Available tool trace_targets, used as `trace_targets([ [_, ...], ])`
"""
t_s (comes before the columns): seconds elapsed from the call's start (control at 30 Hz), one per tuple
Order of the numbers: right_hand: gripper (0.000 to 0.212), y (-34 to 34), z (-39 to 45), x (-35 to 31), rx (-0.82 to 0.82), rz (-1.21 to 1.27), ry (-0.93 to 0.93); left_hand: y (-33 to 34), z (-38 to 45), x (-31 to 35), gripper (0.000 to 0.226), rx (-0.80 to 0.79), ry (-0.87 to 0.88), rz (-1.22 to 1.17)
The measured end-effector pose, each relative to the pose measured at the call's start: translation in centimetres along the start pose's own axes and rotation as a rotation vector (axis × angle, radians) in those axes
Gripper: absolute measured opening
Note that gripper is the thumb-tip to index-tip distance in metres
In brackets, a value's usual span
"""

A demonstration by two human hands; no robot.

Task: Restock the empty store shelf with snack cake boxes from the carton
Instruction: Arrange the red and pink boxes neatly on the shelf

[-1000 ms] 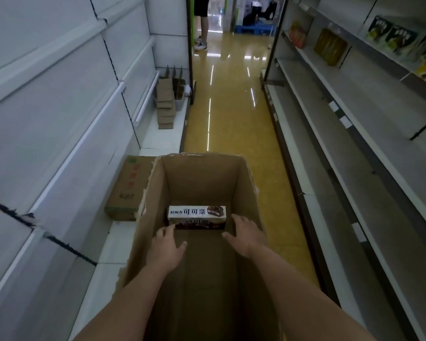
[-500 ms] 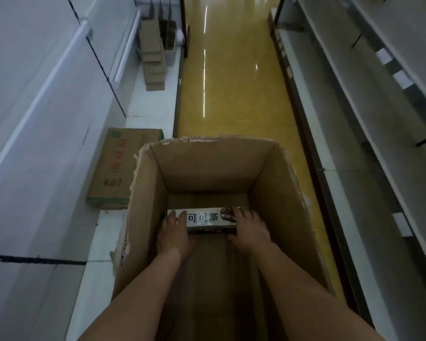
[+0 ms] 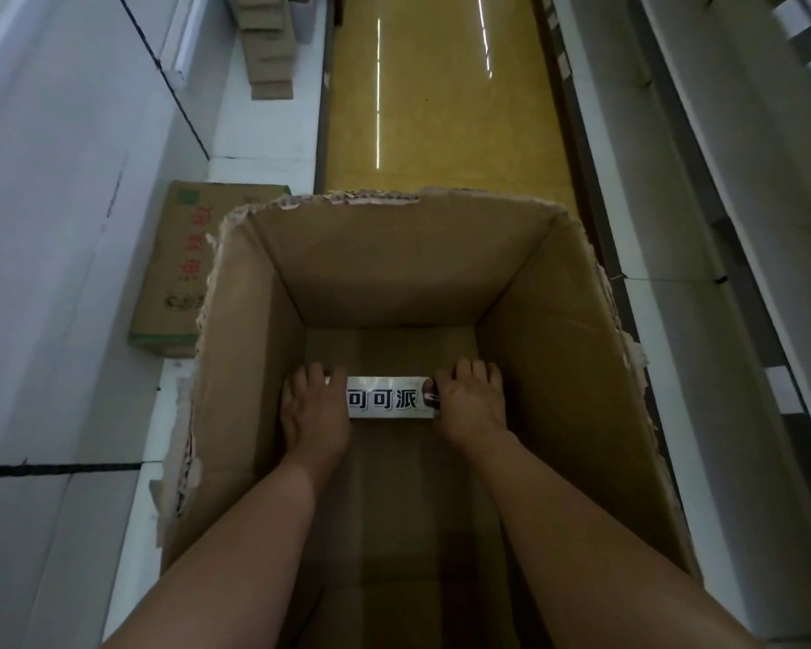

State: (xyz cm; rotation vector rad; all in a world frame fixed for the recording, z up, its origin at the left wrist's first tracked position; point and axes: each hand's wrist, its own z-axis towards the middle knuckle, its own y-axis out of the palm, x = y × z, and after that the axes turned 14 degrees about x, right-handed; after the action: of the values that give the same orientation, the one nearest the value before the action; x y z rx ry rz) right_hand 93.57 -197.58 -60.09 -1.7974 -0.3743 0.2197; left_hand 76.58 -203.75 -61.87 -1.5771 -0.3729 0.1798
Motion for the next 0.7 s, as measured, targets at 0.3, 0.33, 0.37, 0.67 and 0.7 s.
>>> trace_targets([
  [0.3,0.076,-3.5,-6.3,0.1,-0.173,0.109,-0.044,-6.3,-3.0,1.3,0.044,-0.258,0.085,-0.160],
  [0.33,0.079,-4.3,-7.1,-0.2,-0.171,0.136,-0.061,-7.4,-3.6,1.5,0.045,-0.266,0.086,-0.172],
  [0.37,0.080,-5.1,-7.8,-0.6,-0.165,0.164,-0.075,-8.4,-4.2,1.7,0.045,-0.255,0.083,-0.185],
  [0.67,0.059,-15.8,-16.3,-0.1,-0.014,0.275,-0.108,-19.4,-11.2,3.5,0.051,-0.003,0.173,-0.384],
  [0.7,0.055,-16.7,-17.1,0.1,-0.004,0.285,-0.100,-20.3,-11.9,3.6,0.056,0.033,0.179,-0.400],
])
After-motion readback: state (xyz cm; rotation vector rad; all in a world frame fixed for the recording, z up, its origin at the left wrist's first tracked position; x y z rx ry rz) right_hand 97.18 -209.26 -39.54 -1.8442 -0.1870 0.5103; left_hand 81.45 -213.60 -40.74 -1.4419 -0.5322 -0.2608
